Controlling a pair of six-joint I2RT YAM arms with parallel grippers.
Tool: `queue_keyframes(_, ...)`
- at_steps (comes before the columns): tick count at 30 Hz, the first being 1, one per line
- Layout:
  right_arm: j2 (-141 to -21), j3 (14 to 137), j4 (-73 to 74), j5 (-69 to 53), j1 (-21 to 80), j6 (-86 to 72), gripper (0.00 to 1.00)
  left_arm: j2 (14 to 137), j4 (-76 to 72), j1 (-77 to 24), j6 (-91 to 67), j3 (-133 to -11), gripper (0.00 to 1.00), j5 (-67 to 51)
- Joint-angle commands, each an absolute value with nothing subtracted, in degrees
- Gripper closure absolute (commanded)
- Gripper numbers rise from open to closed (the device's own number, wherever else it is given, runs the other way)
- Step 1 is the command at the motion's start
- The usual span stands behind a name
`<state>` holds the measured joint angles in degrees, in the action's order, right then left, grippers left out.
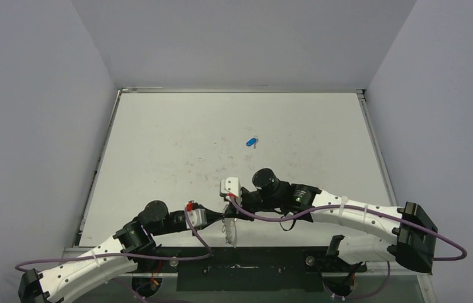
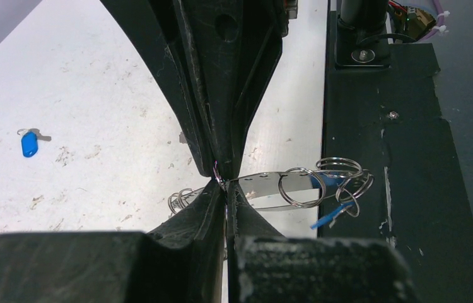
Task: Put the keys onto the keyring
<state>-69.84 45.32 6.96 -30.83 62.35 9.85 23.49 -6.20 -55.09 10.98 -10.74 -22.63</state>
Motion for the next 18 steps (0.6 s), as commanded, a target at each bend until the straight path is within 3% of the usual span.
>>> queue_keyframes(1, -68.0, 49.4, 8.4, -28.7, 62.8, 11.1, 1.0, 22.2, -9.6, -55.3, 11.2, -12.9, 1.0, -22.5)
queue_keyframes(7, -70.1, 56.2, 19.8, -25.8, 63.2, 13.1, 1.0, 21.6, -4.3, -55.3, 12.8, -15.5, 0.82, -21.0)
queue_keyframes(18, -77.6, 67.8, 35.4, -18.6, 66.2, 14.9, 1.0, 20.4, 3.7, -55.3, 15.2, -19.6, 0.77, -17.2)
